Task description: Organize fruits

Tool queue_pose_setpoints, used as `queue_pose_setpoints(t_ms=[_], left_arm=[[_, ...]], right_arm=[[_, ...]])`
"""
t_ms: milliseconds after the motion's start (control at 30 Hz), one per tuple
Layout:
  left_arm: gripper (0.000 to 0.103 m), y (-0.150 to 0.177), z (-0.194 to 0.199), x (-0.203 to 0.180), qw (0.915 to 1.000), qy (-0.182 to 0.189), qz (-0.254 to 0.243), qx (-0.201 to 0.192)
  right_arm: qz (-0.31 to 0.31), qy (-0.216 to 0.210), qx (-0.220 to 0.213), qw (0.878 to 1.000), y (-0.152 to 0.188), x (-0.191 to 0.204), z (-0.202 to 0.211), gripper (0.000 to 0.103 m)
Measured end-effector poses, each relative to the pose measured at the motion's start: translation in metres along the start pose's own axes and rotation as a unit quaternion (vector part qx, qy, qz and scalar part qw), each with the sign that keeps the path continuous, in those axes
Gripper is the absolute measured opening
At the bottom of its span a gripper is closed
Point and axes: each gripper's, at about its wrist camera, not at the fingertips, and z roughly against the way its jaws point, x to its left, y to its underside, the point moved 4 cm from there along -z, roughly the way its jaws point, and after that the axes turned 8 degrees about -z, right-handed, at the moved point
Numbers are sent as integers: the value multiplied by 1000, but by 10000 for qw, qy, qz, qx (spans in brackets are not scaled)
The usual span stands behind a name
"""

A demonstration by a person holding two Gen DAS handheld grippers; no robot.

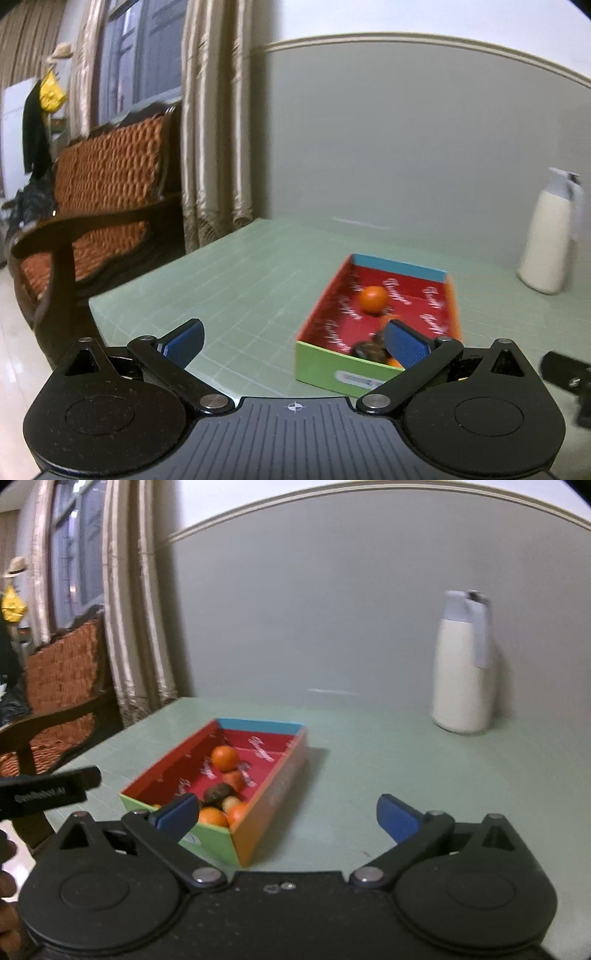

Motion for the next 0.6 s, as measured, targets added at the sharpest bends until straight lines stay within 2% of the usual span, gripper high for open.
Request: queue_pose_setpoints(t_ms=[267,600], left_arm=[[103,-3,60,-7,9995,90,-249,-167],[103,-8,79,-8,9992,250,-183,-270]], right_arm=[[-13,444,-155,9989,12,3,42,103],[114,309,-277,9991,10,16,60,103]])
